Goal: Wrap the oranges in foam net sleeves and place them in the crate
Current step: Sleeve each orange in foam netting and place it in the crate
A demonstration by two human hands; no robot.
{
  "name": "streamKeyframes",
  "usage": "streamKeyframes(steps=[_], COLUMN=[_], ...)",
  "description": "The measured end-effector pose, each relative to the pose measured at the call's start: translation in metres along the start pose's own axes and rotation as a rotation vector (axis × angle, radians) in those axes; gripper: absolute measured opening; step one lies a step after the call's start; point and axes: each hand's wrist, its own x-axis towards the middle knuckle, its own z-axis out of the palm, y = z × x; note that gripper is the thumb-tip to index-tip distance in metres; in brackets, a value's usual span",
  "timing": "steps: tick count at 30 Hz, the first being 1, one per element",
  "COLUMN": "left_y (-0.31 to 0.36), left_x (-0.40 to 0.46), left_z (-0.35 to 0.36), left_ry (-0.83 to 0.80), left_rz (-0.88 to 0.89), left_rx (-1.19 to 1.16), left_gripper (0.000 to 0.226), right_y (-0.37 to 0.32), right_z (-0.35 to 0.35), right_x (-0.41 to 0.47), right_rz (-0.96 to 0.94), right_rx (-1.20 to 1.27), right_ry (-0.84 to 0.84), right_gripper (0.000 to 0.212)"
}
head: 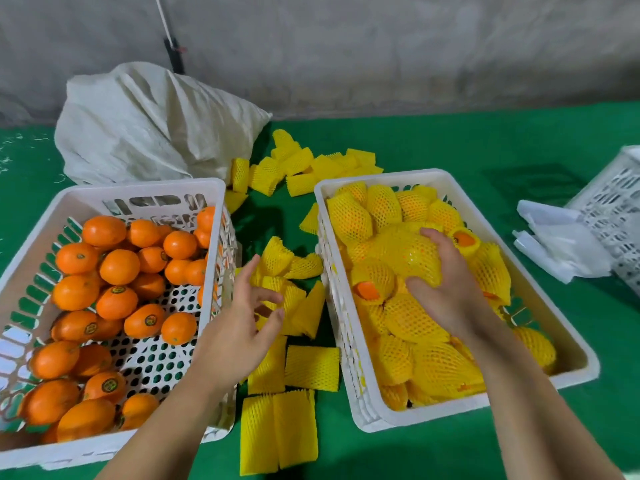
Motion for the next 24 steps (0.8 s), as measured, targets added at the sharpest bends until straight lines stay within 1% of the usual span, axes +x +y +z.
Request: streamKeyframes(steps=[3, 4, 6, 9, 11, 13, 15, 16, 17, 18, 20, 21, 22, 23, 24], left_y=[0.0, 0.0, 0.001, 0.002, 0.001, -0.002, -0.007, -0.01, -0.013, -0.017, -0.032, -0.041, -0.051, -0.06, -0.07], left_x=[0.002, 0.001, 0.0, -0.001, -0.001, 0.0, 0.0, 0.002, 0.005, 0.008, 0.015, 0.018, 0.019, 0.019, 0.019], left_z=[0.002, 0.002, 0.001, -0.001, -0.002, -0.004, -0.008, -0.011, -0.016, -0.021, -0.032, -0.037, -0.04, -0.043, -0.046], left_ry=[-0.012, -0.012, -0.017, -0.04, -0.011, 0.093, 0.236, 0.286, 0.304, 0.302, 0.261, 0.24, 0.243, 0.255, 0.264], left_rz=[-0.01, -0.013, -0.013, -0.008, 0.006, -0.017, -0.063, -0.091, -0.112, -0.112, -0.028, 0.012, 0.023, 0.007, -0.056], left_rx=[0.025, 0.026, 0.03, 0.055, 0.029, -0.099, -0.221, -0.26, -0.279, -0.24, -0.006, 0.081, 0.099, 0.06, -0.011], left_gripper=[0.084, 0.083, 0.078, 0.064, 0.057, 0.044, 0.031, 0.027, 0.026, 0.026, 0.028, 0.029, 0.032, 0.035, 0.038], right_y=[0.046, 0.054, 0.059, 0.056, 0.053, 0.042, 0.02, 0.005, -0.011, -0.027, -0.056, -0.067, -0.076, -0.082, -0.083], right_z=[-0.004, 0.0, 0.008, 0.011, 0.01, 0.011, 0.02, 0.031, 0.044, 0.06, 0.095, 0.111, 0.126, 0.138, 0.148], right_x=[0.0, 0.0, 0.006, 0.009, 0.003, -0.003, -0.008, -0.01, -0.011, -0.012, -0.008, -0.004, 0.0, 0.004, 0.009], right_rz=[0.197, 0.212, 0.208, 0.232, 0.222, 0.121, -0.117, -0.27, -0.412, -0.532, -0.695, -0.723, -0.718, -0.692, -0.645], right_rx=[-0.275, -0.342, -0.398, -0.448, -0.512, -0.551, -0.483, -0.441, -0.424, -0.439, -0.55, -0.657, -0.797, -0.956, -1.107], right_ry=[0.028, 0.052, 0.098, 0.096, 0.101, 0.199, 0.316, 0.336, 0.309, 0.236, -0.014, -0.18, -0.345, -0.476, -0.58], right_gripper=[0.072, 0.074, 0.075, 0.083, 0.089, 0.086, 0.07, 0.06, 0.05, 0.042, 0.034, 0.033, 0.032, 0.031, 0.029])
